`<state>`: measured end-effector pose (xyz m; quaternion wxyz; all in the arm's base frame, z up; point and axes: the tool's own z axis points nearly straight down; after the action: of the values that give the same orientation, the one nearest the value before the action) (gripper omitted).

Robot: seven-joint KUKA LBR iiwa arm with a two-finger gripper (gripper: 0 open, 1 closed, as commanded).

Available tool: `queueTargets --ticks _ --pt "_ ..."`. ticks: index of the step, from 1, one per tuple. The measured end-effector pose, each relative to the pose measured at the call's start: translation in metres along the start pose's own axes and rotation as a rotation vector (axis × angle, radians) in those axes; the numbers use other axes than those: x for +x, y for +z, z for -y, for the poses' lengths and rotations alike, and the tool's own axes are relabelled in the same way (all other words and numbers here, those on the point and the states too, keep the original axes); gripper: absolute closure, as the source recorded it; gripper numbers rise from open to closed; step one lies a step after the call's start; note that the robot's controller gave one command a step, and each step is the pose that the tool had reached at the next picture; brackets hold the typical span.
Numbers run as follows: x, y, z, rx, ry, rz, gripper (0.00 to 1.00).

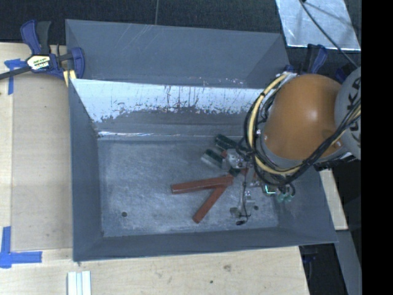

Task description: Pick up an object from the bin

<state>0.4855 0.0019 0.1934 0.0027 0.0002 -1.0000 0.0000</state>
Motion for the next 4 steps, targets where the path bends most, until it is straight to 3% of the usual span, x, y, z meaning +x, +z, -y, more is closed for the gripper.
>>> queueTargets --ticks 1,2,3,4 --pt "-0.022 0.12 0.006 0.004 -0.49 0.023 0.0" --pt "-0.023 0.118 0.006 0.003 -0.489 0.024 1.0" --pt "-0.039 -0.043 -0.01 0.004 -0.499 0.019 1.0" --pt "-0.037 -0.038 -0.009 0.001 -0.496 0.009 0.0"
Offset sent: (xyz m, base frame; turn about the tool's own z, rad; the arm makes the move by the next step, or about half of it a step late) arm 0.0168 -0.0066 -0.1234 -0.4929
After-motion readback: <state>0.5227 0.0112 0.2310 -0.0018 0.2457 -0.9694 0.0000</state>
